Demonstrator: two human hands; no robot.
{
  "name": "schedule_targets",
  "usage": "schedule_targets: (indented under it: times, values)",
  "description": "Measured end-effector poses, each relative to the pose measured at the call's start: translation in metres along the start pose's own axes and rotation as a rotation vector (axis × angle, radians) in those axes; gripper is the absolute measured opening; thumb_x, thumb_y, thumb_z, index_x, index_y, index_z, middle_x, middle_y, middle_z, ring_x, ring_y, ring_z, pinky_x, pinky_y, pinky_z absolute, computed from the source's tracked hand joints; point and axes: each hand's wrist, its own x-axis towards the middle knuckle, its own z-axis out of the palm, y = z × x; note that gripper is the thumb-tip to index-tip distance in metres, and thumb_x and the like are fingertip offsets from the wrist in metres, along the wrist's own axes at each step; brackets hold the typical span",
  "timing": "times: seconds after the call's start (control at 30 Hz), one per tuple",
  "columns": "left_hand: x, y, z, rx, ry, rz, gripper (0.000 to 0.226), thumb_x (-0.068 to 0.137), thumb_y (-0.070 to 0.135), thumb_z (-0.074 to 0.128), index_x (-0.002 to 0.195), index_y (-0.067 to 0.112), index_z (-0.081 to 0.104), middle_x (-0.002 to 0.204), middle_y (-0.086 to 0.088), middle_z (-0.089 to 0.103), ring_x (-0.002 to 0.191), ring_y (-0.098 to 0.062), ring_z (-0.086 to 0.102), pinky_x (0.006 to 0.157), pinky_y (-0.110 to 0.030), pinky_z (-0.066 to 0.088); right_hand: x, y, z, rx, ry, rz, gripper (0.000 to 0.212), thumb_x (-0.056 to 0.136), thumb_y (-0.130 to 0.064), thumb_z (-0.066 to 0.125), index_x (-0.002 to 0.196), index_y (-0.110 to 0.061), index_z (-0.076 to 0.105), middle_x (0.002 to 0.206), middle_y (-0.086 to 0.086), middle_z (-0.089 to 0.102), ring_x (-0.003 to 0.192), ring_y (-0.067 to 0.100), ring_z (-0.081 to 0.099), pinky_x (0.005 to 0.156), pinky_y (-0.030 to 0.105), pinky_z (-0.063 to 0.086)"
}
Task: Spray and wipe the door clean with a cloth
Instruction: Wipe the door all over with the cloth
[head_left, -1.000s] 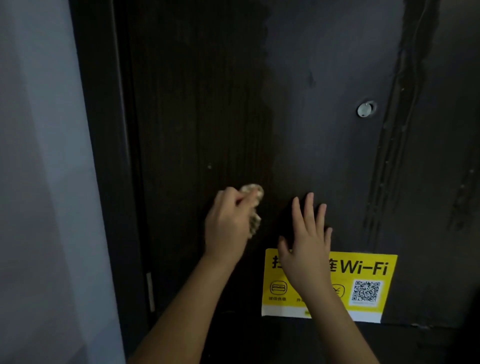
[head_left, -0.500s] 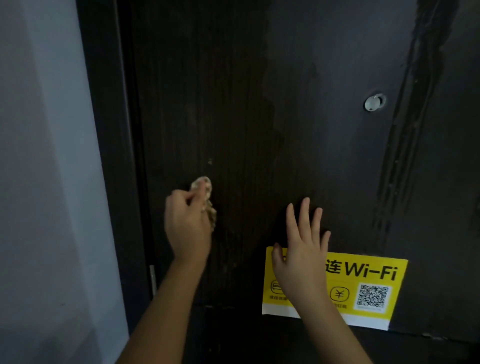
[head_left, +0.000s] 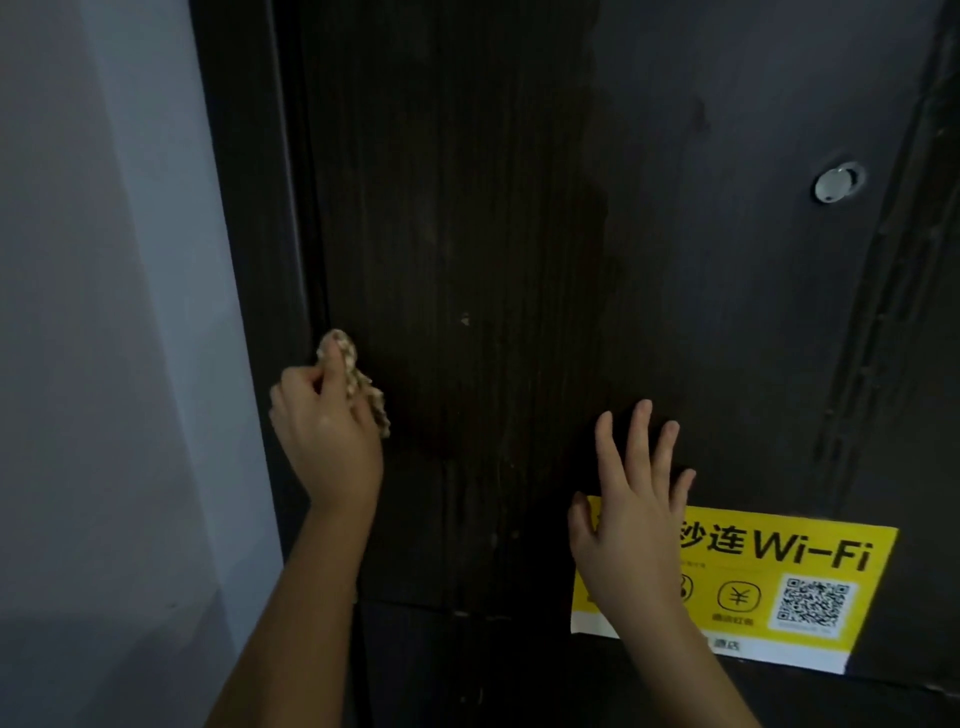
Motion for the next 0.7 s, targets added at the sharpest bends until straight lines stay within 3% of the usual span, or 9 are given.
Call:
schedule_targets:
  times: [0.07,0.13,0.17,0.23,0.3,0.4,0.47,0.57,0.7]
  values:
    - [-0.025,0.008,0.003,-0.041,-0.095,-0.01,0.044,0.095,0.035,0.046,0.138,0.031,0.042,0.116,-0.012,0.05,0.097,-0.019,0.05,0.077,-0.031,0.046,-0.001,0.0,0.0,0.013,-0.004,0.001,0.081,0.09,-0.024,0.058,0.154,-0.027,0.007,0.159,-0.002,-0.019,0.144,0.023,-0.026,0.116,0.053,-0.004]
    - [-0.056,0.036,0.004,-0.153,-0.219,-0.019,0.02,0.094,0.056,0.042,0.105,0.044,0.053,0.11,-0.008,0.056,0.087,-0.021,0.061,0.071,-0.035,0.054,0.0,0.0,-0.001,0.041,-0.001,0.0,0.081,0.09,-0.023,0.057,0.154,-0.027,0.007,0.159,-0.004,-0.02,0.144,0.021,-0.027,0.116,0.053,-0.004]
    - [-0.071,0.047,0.008,-0.149,-0.236,0.013,0.02,0.091,0.061,0.045,0.095,0.044,0.055,0.107,-0.006,0.058,0.082,-0.02,0.063,0.068,-0.036,0.056,0.0,0.001,-0.001,0.05,0.002,0.0,0.08,0.091,-0.023,0.057,0.154,-0.028,0.007,0.159,-0.004,-0.02,0.143,0.02,-0.028,0.116,0.053,-0.005]
    - [-0.098,0.056,0.017,-0.302,-0.294,0.181,0.016,0.094,0.045,0.05,0.107,0.04,0.057,0.112,-0.003,0.056,0.088,-0.016,0.061,0.072,-0.03,0.056,0.0,0.0,-0.001,0.053,0.006,0.0,0.08,0.09,-0.021,0.057,0.154,-0.028,0.007,0.159,-0.005,-0.021,0.143,0.018,-0.028,0.117,0.051,-0.005]
    - [-0.094,0.048,0.017,-0.204,-0.293,0.309,0.03,0.094,0.029,0.049,0.122,0.029,0.058,0.116,-0.004,0.054,0.094,-0.008,0.053,0.077,-0.017,0.048,-0.002,0.001,-0.001,0.061,0.013,-0.009,0.08,0.09,-0.02,0.057,0.153,-0.028,0.008,0.159,-0.006,-0.019,0.144,0.018,-0.027,0.117,0.052,-0.003]
    - [-0.064,0.027,0.013,-0.21,-0.206,0.112,0.029,0.094,0.053,0.043,0.105,0.032,0.06,0.115,-0.001,0.054,0.091,-0.007,0.055,0.075,-0.019,0.046,-0.002,0.004,-0.002,0.067,0.013,-0.023,0.082,0.091,-0.019,0.057,0.153,-0.031,0.006,0.159,-0.007,-0.019,0.145,0.017,-0.025,0.117,0.05,-0.004]
    - [-0.061,0.03,0.013,-0.218,-0.187,0.069,0.025,0.093,0.051,0.042,0.102,0.034,0.058,0.114,0.003,0.053,0.095,-0.01,0.055,0.076,-0.017,0.044,-0.002,0.005,-0.002,0.06,0.015,-0.028,0.083,0.09,-0.02,0.057,0.152,-0.031,0.004,0.159,-0.007,-0.02,0.144,0.017,-0.026,0.117,0.049,-0.005]
    - [-0.086,0.056,0.017,-0.199,-0.308,0.281,0.013,0.09,0.056,0.05,0.09,0.044,0.057,0.1,0.012,0.052,0.085,-0.003,0.055,0.067,-0.015,0.046,-0.001,0.004,-0.002,0.06,0.02,-0.023,0.084,0.09,-0.019,0.058,0.152,-0.03,0.004,0.159,-0.006,-0.02,0.144,0.018,-0.026,0.117,0.049,-0.005]
    - [-0.092,0.043,0.026,-0.126,-0.266,0.66,0.044,0.086,0.019,0.044,0.126,0.025,0.061,0.096,-0.006,0.06,0.09,-0.019,0.047,0.068,-0.035,0.047,-0.003,0.003,-0.001,0.054,0.024,-0.022,0.083,0.089,-0.017,0.058,0.153,-0.028,0.007,0.16,-0.005,-0.017,0.145,0.019,-0.024,0.117,0.05,-0.004]
